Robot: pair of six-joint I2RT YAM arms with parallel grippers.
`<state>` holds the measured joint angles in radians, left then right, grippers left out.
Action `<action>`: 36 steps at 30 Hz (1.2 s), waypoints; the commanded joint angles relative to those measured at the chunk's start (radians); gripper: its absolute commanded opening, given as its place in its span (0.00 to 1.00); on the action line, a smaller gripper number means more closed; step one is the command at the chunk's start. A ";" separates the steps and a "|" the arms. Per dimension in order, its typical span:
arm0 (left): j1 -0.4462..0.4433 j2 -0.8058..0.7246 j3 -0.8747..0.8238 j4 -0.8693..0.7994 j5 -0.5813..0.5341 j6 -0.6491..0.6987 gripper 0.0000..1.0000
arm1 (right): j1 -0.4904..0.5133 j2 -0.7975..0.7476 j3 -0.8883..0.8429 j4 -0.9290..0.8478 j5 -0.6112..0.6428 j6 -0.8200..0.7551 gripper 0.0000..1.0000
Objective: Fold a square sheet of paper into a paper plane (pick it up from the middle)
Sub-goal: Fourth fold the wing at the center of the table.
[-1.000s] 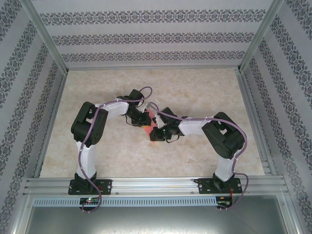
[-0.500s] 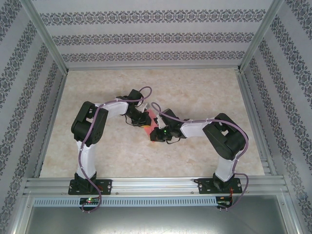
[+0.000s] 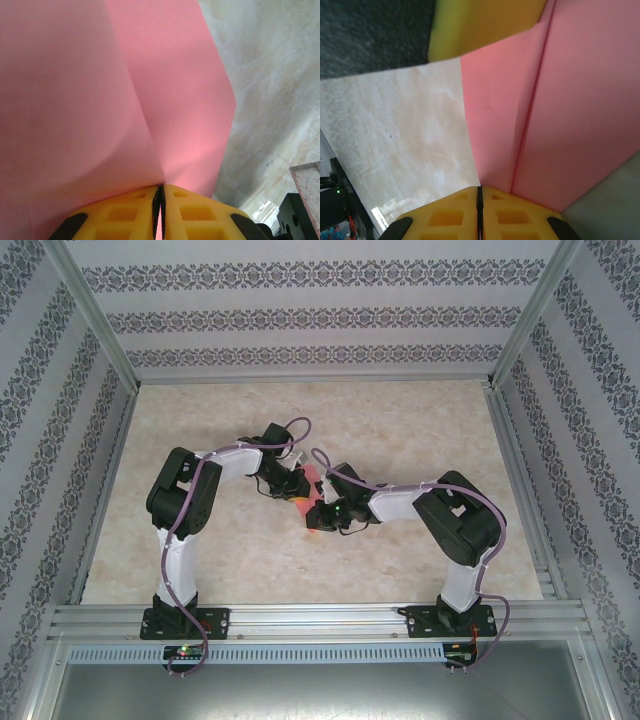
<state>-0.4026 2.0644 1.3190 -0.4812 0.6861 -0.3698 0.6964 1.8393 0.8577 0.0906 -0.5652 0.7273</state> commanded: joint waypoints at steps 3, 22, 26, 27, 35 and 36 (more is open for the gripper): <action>0.020 0.072 -0.017 -0.006 -0.099 0.031 0.15 | 0.017 -0.006 0.005 -0.158 0.019 -0.061 0.10; 0.024 0.077 -0.003 -0.023 -0.090 0.034 0.15 | 0.022 -0.157 -0.019 -0.206 0.073 -0.066 0.11; 0.024 0.082 0.002 -0.023 -0.088 0.033 0.15 | 0.021 -0.177 -0.024 -0.220 0.091 -0.055 0.12; 0.024 0.084 0.003 -0.023 -0.088 0.035 0.15 | 0.022 -0.182 -0.027 -0.220 0.099 -0.050 0.14; 0.024 0.097 0.014 -0.030 -0.080 0.036 0.15 | 0.035 -0.140 -0.012 -0.208 0.098 -0.034 0.20; 0.024 0.095 0.014 -0.030 -0.081 0.036 0.15 | 0.037 -0.133 -0.010 -0.198 0.091 -0.033 0.20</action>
<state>-0.3969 2.0872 1.3464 -0.4854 0.7109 -0.3656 0.7181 1.6802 0.8459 -0.1181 -0.4683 0.6823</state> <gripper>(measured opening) 0.151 0.196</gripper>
